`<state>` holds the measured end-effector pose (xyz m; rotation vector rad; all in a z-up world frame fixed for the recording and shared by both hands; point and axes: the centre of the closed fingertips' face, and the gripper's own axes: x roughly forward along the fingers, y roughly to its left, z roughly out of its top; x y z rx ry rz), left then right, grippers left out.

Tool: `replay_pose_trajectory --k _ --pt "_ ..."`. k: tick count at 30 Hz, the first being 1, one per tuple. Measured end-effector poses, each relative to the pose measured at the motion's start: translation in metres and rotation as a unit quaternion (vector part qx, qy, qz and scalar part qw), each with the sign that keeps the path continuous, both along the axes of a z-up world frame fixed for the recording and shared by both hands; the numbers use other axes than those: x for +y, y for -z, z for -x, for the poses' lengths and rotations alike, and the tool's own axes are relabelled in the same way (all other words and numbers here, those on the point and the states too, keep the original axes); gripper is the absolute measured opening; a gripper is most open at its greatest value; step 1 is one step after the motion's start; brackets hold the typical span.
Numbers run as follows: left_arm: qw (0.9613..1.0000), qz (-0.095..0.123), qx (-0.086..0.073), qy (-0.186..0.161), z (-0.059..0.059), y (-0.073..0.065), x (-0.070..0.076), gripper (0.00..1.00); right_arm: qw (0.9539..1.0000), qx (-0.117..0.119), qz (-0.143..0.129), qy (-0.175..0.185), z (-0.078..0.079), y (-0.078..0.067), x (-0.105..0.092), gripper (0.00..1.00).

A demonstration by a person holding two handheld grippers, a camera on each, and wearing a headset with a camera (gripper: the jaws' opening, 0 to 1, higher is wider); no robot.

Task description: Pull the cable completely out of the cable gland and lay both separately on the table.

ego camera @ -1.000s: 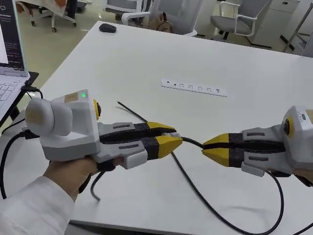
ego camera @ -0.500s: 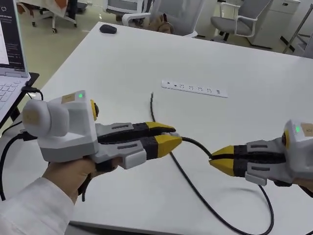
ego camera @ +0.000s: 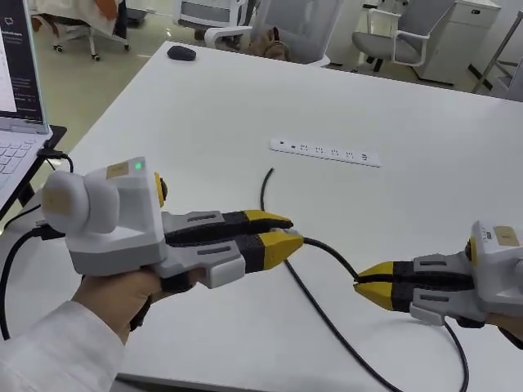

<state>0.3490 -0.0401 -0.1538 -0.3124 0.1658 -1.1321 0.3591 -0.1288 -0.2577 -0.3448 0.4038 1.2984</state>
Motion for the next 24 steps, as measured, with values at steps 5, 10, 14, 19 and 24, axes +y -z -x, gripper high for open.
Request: replay_pose_trajectory --k 5,10,14,19,24 --pt "1.0 -0.003 -0.003 0.005 0.001 0.001 -0.002 0.17 1.0 0.001 0.004 0.002 0.0 0.002 -0.001 0.03" --pt "0.9999 -0.006 -0.004 0.015 0.005 0.002 -0.006 0.17 0.9997 -0.003 0.025 0.001 -0.001 0.003 -0.003 0.05" --pt "0.9998 -0.008 -0.006 0.02 0.006 0.002 -0.007 0.17 0.9994 -0.021 0.027 0.006 -0.005 -0.013 -0.001 0.15" --pt "0.9996 -0.014 -0.006 0.022 0.006 0.004 -0.008 0.17 0.9983 -0.051 0.018 -0.023 -0.001 -0.039 0.01 0.17" --pt "0.9996 -0.013 -0.004 0.025 0.007 0.005 -0.008 0.17 0.993 -0.089 0.01 -0.078 0.015 -0.07 0.04 0.21"
